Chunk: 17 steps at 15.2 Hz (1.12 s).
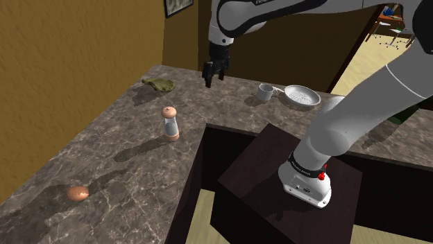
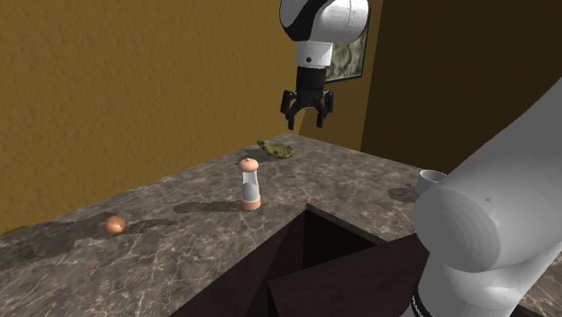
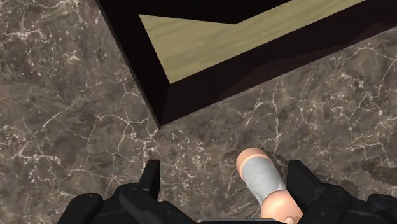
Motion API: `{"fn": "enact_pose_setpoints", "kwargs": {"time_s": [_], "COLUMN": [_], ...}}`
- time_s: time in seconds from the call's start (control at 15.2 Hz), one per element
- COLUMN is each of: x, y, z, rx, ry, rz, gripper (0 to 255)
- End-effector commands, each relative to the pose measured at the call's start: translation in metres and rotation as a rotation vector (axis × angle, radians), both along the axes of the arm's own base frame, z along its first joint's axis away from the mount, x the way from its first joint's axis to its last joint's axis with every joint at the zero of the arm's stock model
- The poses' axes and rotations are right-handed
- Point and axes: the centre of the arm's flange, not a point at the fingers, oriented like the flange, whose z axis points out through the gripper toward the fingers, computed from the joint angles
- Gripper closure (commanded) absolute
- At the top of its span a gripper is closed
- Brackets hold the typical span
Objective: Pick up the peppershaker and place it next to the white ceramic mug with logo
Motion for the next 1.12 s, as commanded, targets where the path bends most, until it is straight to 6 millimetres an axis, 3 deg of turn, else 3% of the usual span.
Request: {"fn": "enact_pose_setpoints", "kwargs": {"time_s": [0.0,0.92,1.06], "x": [0.017,0.128,0.134], "y": [0.015,0.107,0.114], "z": [-0.016,-0.121,-0.132], "rx": [0.014,0.104,0.109], "ry": [-0.001,0.001,0.001], "rz": [0.009,0.076,0.08], "gripper": [0,0,0]}}
